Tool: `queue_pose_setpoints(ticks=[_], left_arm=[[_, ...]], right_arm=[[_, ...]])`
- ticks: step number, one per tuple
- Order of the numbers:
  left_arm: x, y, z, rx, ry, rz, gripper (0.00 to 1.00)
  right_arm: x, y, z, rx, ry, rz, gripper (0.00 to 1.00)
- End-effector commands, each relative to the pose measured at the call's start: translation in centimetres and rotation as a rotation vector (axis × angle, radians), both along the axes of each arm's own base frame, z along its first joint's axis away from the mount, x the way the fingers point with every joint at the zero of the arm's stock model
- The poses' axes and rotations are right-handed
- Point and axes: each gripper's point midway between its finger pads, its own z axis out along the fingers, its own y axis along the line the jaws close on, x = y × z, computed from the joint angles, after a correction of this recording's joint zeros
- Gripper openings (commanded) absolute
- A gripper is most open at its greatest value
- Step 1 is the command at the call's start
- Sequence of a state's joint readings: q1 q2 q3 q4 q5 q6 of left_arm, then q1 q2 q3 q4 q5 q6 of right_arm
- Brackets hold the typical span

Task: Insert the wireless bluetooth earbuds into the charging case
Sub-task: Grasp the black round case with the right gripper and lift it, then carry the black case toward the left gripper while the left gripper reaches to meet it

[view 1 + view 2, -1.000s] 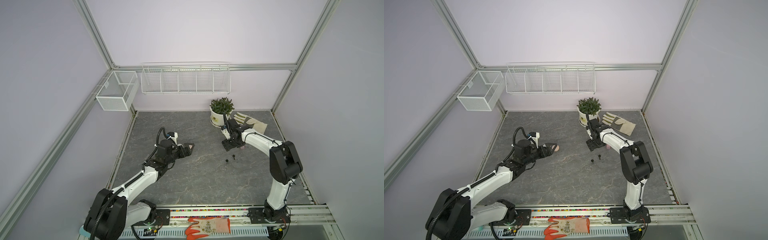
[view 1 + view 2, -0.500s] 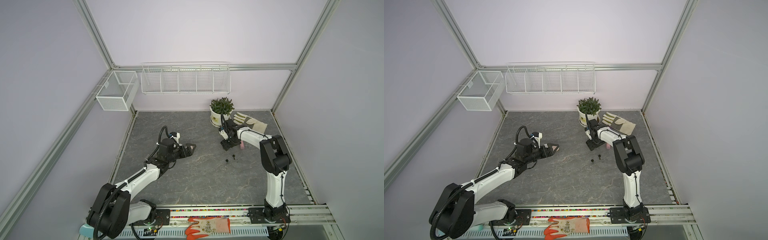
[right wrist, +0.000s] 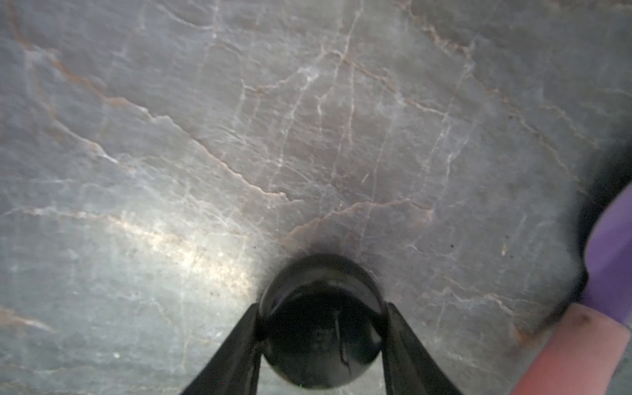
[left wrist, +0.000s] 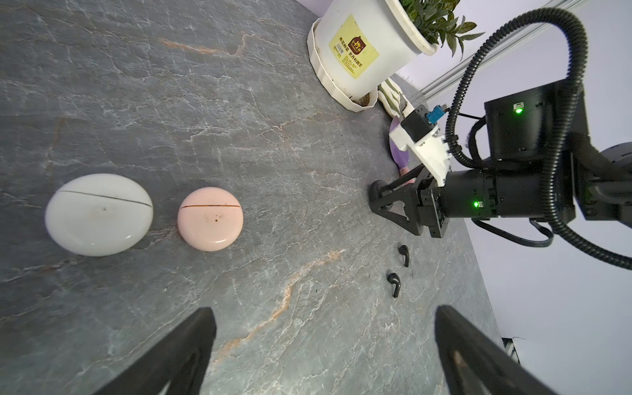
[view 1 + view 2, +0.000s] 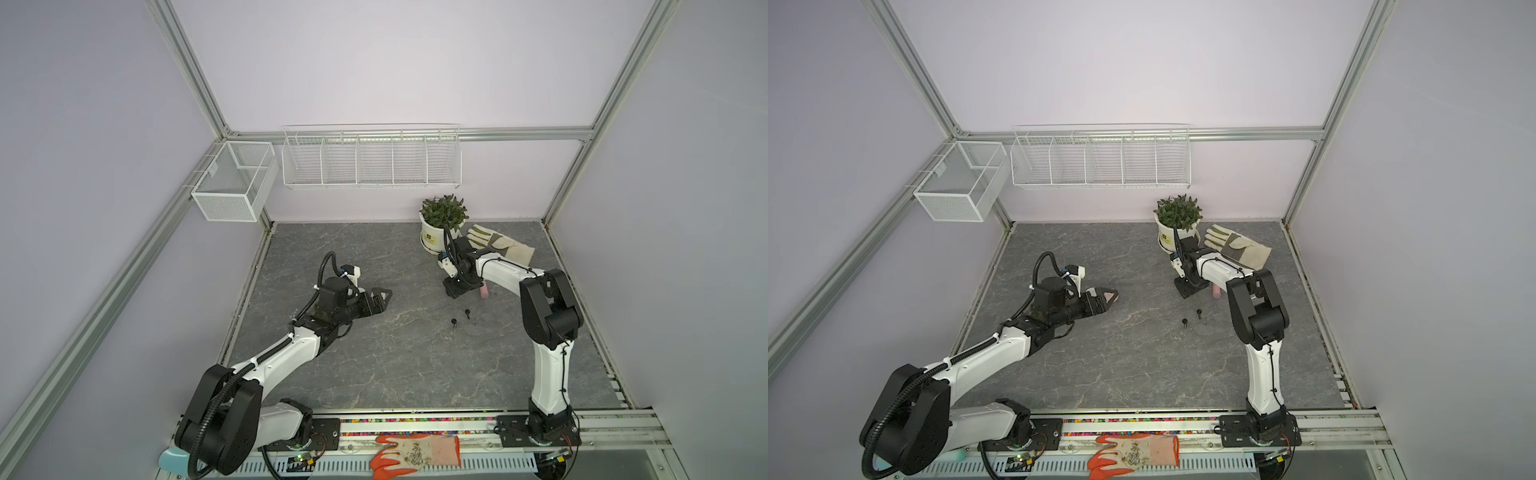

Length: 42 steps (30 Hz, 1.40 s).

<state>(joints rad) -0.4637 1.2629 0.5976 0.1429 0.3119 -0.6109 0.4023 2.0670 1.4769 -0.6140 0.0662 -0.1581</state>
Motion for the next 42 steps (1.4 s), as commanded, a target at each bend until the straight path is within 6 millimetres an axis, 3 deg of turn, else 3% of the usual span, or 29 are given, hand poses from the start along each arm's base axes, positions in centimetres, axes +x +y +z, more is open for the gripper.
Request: queue_pose_setpoints(ticks=[1,5,9,14,21,24,30,34,42], left_arm=[[0.6,0.5,1.5,0.017,-0.034,0.014,1.0],[0.1,1.5,1.5,0.032,-0.029,0.048,1.0],[-0.8,2.2,1.7,0.017,-0.021,0.07,1.0],[-1.9,3.6,2.2,-0.021,-0.029,0.122,0.95],[-2.7,4.3,2.8,-0.085,-0.044,0.135,0.89],[-2.7,4.7,3.0,-0.119,-0.021,0.128,0.82],[-3.2,4.0,4.1,-0.172,-0.021,0.077,0.78],[-4.2,2.0,5.2,-0.246,-0.019,-0.05,0.77],[-5.9,-0.6,5.6,-0.357,-0.005,-0.212,0.68]], right_arm=[[-0.5,2.1,1.6,0.038,-0.047,0.072,0.42],[-1.6,4.9,4.2,0.082,-0.14,0.155,0.4],[-4.1,8.7,6.3,0.15,-0.205,0.267,0.39],[-8.5,14.4,7.5,0.262,-0.205,0.422,0.37],[-12.4,19.1,9.0,0.336,-0.306,0.635,0.33],[-13.1,20.1,9.8,0.361,-0.336,0.701,0.3],[-13.8,20.2,12.1,0.372,-0.494,0.807,0.25],[-13.8,19.8,13.3,0.356,-0.584,0.856,0.23],[-14.2,19.6,15.1,0.385,-0.602,0.893,0.24]])
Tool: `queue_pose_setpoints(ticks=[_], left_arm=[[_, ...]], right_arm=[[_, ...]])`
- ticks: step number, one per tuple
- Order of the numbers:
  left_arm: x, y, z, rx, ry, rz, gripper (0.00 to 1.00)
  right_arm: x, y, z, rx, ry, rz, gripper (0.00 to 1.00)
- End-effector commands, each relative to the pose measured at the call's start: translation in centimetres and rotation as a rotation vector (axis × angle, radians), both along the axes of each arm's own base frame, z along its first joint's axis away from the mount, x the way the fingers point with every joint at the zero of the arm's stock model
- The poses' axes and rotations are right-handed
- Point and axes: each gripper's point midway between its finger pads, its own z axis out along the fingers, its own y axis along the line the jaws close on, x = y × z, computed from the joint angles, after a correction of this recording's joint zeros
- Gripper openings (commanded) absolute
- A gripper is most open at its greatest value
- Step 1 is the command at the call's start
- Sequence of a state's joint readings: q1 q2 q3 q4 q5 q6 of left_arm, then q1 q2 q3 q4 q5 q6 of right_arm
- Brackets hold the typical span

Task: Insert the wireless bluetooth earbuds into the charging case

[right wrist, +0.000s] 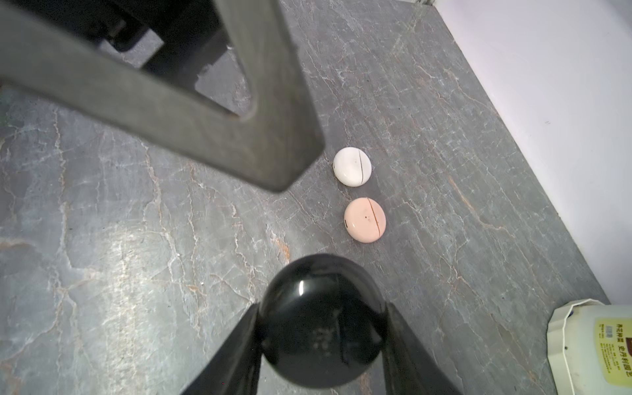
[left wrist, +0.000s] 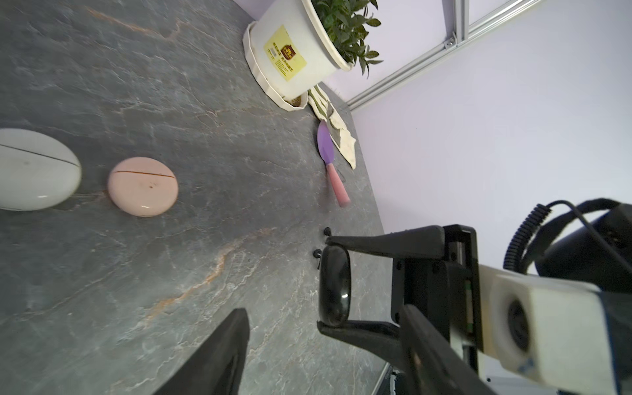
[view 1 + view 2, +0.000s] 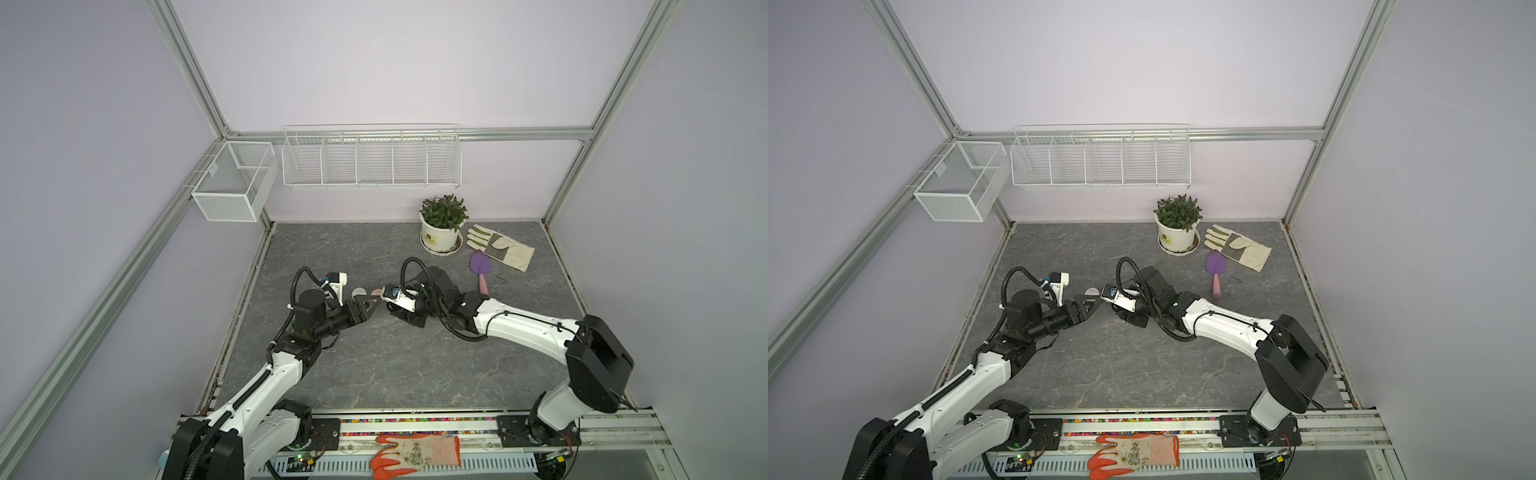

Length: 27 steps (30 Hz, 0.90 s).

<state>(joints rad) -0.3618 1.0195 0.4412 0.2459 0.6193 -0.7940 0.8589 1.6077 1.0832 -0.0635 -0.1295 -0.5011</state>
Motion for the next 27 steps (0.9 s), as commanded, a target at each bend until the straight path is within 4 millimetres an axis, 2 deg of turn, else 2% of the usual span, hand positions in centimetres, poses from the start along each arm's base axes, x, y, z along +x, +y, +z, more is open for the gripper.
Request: queue_pose_setpoints(ticks=[1,6,12,20,27], left_arm=[[-1.4,-1.7,1.4,-0.063,-0.031,-0.109,0.67],[-2.0,-2.3,1.2,-0.042,-0.043,-0.126,0.65],[-1.4,-2.5,1.5,-0.046,-0.063,-0.112,0.6],[-0.7,-3.8,2.4,-0.082,-0.088,-0.148,0.56],[-0.1,-4.1,2.3,-0.084,-0.092,-0.15,0.43]], right_arm=[[-0.2,0.1,2.0,0.032,-0.055,0.049,0.24],[0.2,0.1,3.1,0.06,-0.069,0.031,0.24],[0.0,0.3,4.1,0.106,-0.066,0.031,0.24],[-0.1,0.5,4.1,0.142,-0.042,0.013,0.24],[0.1,1.0,3.6,0.146,-0.024,0.009,0.25]])
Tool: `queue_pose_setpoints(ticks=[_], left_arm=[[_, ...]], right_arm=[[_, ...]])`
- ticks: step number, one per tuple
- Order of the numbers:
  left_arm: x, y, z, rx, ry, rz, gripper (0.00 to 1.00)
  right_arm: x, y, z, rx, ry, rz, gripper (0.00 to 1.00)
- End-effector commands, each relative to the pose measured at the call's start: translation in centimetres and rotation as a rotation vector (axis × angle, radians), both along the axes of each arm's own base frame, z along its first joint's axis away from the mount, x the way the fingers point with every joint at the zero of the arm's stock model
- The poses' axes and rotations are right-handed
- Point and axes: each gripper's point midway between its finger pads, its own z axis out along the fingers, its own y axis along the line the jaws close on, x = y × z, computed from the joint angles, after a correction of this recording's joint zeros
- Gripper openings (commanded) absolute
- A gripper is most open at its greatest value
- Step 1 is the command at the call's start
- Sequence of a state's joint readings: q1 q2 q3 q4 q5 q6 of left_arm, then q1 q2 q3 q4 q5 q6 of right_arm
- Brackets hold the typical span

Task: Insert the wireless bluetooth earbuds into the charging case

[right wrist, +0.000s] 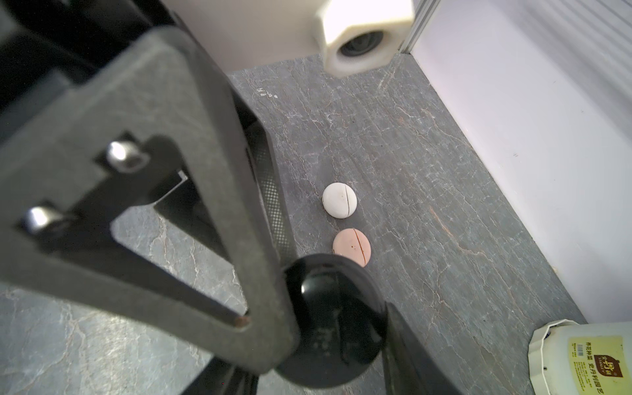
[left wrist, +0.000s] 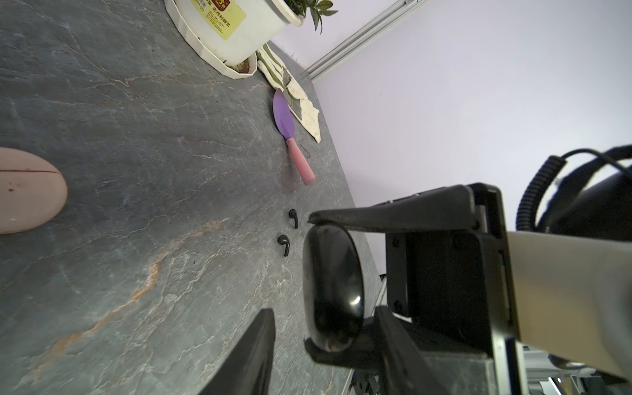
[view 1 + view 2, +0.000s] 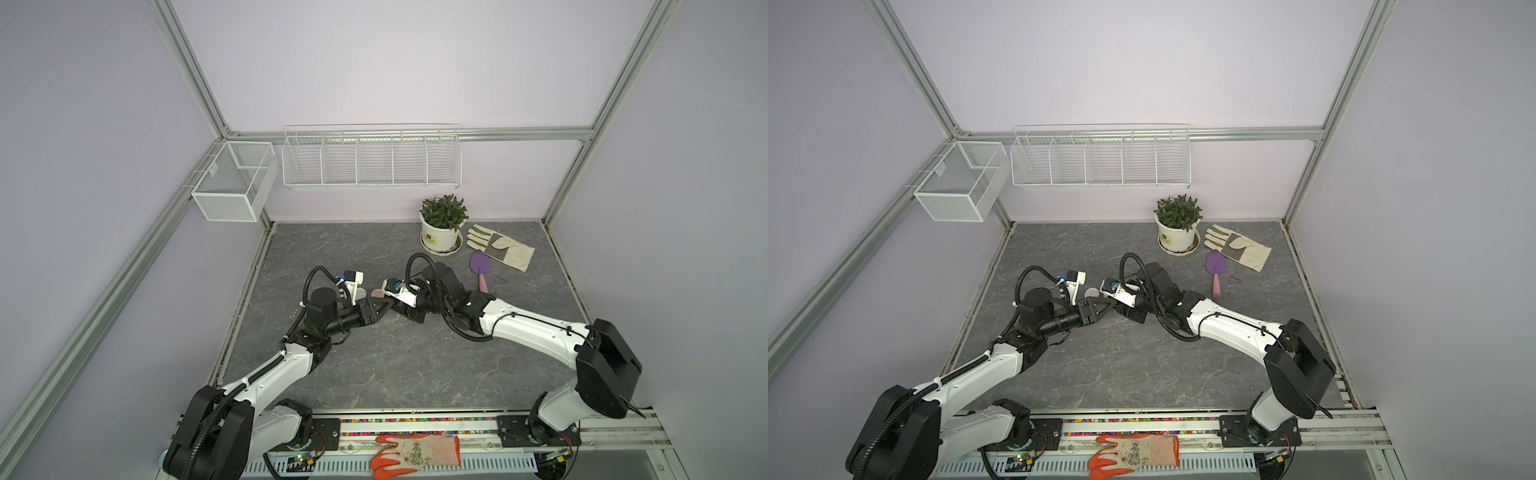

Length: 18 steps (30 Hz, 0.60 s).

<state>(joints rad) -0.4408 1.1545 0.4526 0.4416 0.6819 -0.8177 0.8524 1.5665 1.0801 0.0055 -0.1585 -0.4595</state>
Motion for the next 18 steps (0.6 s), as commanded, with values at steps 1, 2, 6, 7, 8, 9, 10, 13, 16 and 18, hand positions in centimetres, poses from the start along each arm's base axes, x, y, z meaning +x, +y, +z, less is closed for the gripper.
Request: queue_pose_setpoints(ticks=[1,2,6,7,8,9,10,13,16,18], left_arm=[[0.45,-0.55,1.95,-0.032,-0.054,-0.013,0.4],[0.55,-0.53,1.95,-0.032,-0.057,-0.008,0.38],[0.8,-0.59,2.23,-0.035,-0.068,-0.004,0.29],[0.81,-0.59,2.34,-0.037,-0.069,-0.004,0.26],[0.8,-0.63,2.31,-0.036,-0.069,-0.005,0.25],[0.81,-0.58,2.35,-0.036,-0.071,-0.004,0.24],[0.82,-0.57,2.35,-0.035,-0.073,-0.003,0.24],[0.85,-0.45,2.18,-0.017,-0.076,0.002,0.23],[0.88,-0.22,1.83,0.029,-0.074,0.008,0.18],[0.84,-0.06,1.82,0.041,-0.079,0.014,0.17]], right_arm=[[-0.2,0.48,0.52,0.041,0.001,0.018,0.25],[-0.23,0.55,0.45,0.041,0.003,0.019,0.26],[-0.27,0.77,0.33,0.037,0.012,0.023,0.27],[-0.32,0.83,0.33,0.037,0.013,0.024,0.27],[-0.39,0.87,0.24,0.036,0.018,0.025,0.28],[-0.43,0.95,0.34,0.038,0.017,0.026,0.28],[-0.46,0.93,0.27,0.037,0.021,0.026,0.29],[-0.56,0.84,0.36,0.036,0.029,0.025,0.33],[-0.74,0.62,0.71,0.04,0.032,0.021,0.44],[-0.89,0.35,0.97,0.044,0.039,0.016,0.52]])
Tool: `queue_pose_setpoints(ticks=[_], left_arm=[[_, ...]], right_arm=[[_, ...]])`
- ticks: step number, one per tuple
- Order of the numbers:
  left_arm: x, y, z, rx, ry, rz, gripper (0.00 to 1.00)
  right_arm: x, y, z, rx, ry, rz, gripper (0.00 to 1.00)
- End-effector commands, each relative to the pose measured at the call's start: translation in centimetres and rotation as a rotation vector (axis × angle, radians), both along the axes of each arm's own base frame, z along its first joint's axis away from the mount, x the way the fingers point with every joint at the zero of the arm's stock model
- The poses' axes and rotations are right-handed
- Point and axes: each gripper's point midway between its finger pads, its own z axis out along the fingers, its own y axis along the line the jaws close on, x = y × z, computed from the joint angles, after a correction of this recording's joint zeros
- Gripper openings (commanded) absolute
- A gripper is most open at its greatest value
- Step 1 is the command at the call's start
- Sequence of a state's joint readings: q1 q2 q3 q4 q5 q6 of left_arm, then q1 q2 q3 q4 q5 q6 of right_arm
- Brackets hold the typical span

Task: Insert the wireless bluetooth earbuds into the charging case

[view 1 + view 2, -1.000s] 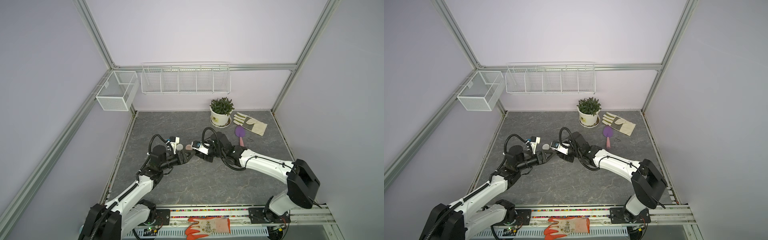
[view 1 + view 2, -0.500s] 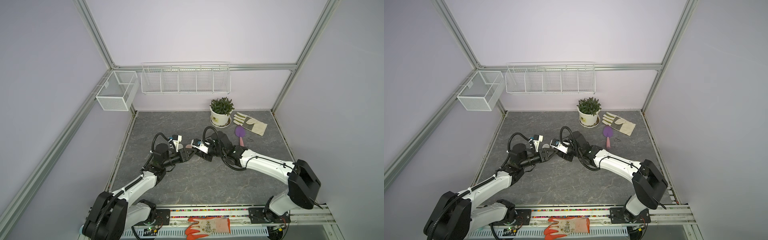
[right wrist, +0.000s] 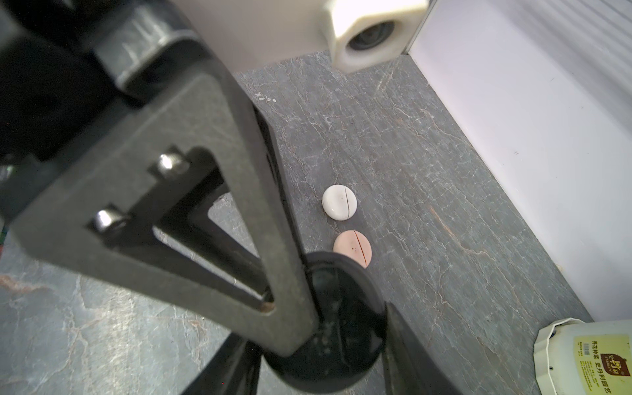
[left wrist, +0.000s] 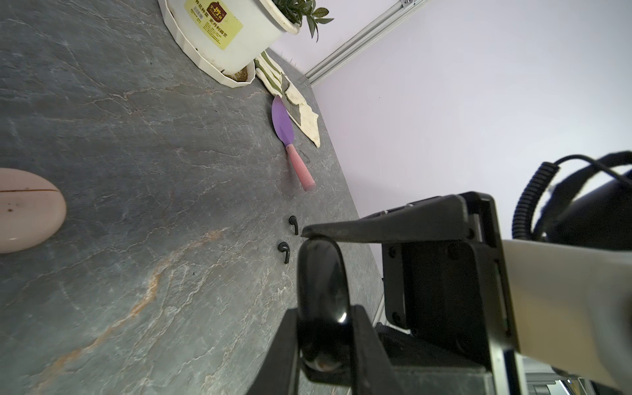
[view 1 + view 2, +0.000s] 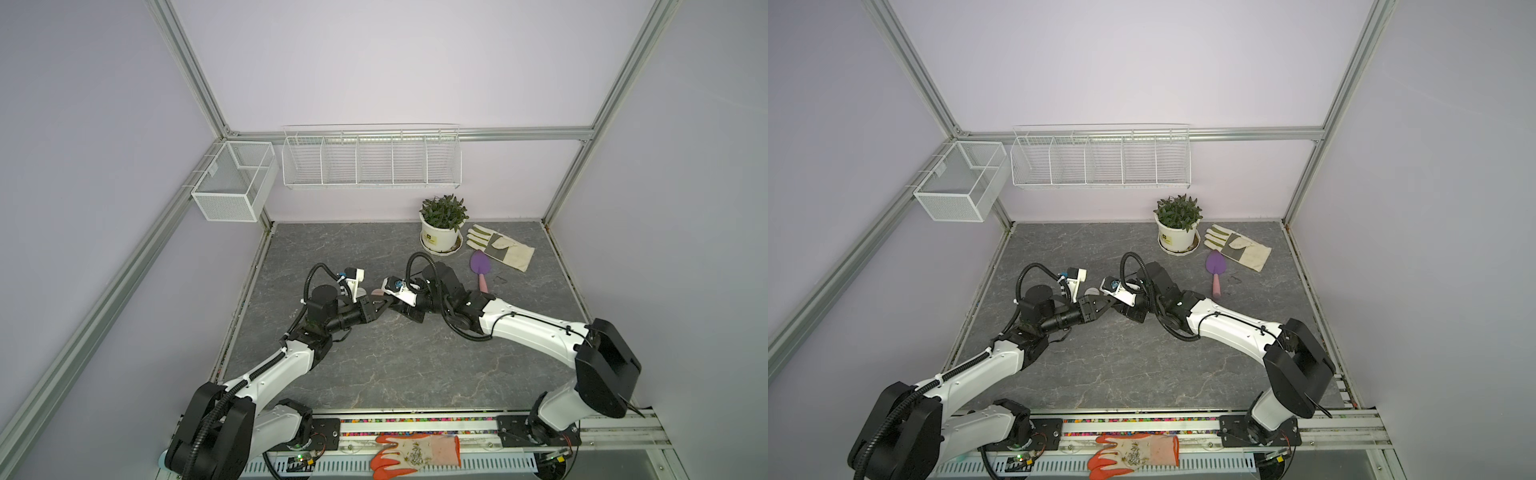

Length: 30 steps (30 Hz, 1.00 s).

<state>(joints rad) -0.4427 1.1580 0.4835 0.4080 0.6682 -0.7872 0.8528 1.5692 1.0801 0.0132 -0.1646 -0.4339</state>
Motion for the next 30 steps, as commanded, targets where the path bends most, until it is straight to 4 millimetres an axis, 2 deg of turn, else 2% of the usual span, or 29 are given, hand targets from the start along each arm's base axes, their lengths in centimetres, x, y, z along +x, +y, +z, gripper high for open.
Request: queue_pose_setpoints(ticks=[1,3,6,9,12,16,21,25,30], left_arm=[[0.3,0.1,1.3,0.028,-0.059,0.01,0.17],[0.3,0.1,1.3,0.043,-0.067,0.007,0.15],[0.0,0.1,1.0,0.07,-0.065,-0.018,0.1],[-0.8,-0.6,0.9,0.08,-0.073,-0.09,0.04],[-2.1,-1.8,1.4,0.068,-0.144,-0.185,0.01],[-5.0,-3.2,2.5,0.076,-0.319,-0.317,0.0],[-7.4,-3.0,3.2,0.106,-0.495,-0.349,0.0],[-7.9,-2.8,3.9,0.091,-0.595,-0.336,0.0],[-7.7,-2.7,5.1,-0.022,-0.672,-0.272,0.0]], right_arm=[[-1.0,-0.1,1.1,0.029,0.029,0.022,0.55],[-1.3,-1.1,1.6,0.033,0.064,0.012,0.59],[-3.1,-3.3,3.0,0.064,0.197,0.051,0.61],[-5.2,-5.7,5.4,0.138,0.359,0.15,0.59],[-5.5,-7.3,7.8,0.262,0.46,0.193,0.58],[-5.2,-7.9,8.7,0.308,0.535,0.196,0.59],[-5.9,-7.9,8.4,0.328,0.636,0.216,0.57],[-7.1,-8.1,8.0,0.38,0.682,0.236,0.54],[-8.1,-8.1,9.2,0.446,0.67,0.266,0.54]])
